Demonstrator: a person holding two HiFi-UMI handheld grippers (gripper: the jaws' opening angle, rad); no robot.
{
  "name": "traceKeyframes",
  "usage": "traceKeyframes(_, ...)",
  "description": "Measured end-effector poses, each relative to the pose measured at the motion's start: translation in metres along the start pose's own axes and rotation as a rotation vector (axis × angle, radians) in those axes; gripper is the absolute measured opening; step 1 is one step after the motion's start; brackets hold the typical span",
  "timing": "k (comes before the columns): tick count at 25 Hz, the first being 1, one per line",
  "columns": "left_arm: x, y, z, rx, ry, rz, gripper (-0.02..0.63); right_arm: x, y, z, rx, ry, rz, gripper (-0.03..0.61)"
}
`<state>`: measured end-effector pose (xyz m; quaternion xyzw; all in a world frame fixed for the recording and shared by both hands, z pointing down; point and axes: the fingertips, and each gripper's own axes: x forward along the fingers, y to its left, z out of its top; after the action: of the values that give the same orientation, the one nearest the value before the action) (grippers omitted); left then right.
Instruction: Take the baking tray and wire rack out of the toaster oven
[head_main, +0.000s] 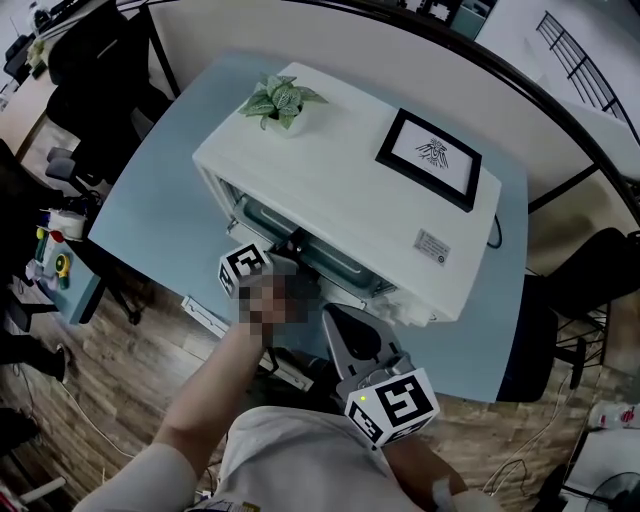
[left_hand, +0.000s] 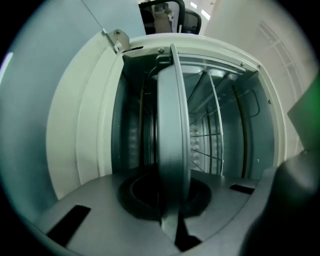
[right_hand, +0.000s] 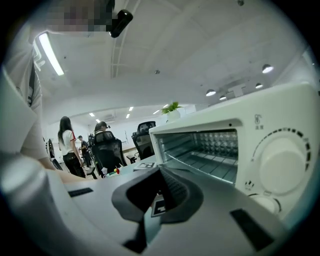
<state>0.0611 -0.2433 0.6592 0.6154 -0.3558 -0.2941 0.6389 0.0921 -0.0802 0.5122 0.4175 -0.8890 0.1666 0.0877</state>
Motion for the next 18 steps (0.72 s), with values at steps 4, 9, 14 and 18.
traceKeyframes(4,-0.018,0.003,-0.003,0.005,0.022,0.032,0.011,-0.002,0.004,0.007,0.013,0.008,-0.008,0.003)
traceKeyframes(9,-0.048,0.002,-0.006,0.003,0.037,0.058,0.011,-0.004,0.015,0.025,0.000,0.021,-0.003,0.003)
traceKeyframes(14,-0.079,0.000,-0.009,-0.001,0.044,0.091,0.011,-0.008,0.027,0.043,-0.010,0.020,0.005,0.003)
traceKeyframes(18,-0.097,0.000,-0.011,-0.018,0.043,0.106,0.011,-0.011,0.034,0.063,-0.033,0.014,0.017,0.003)
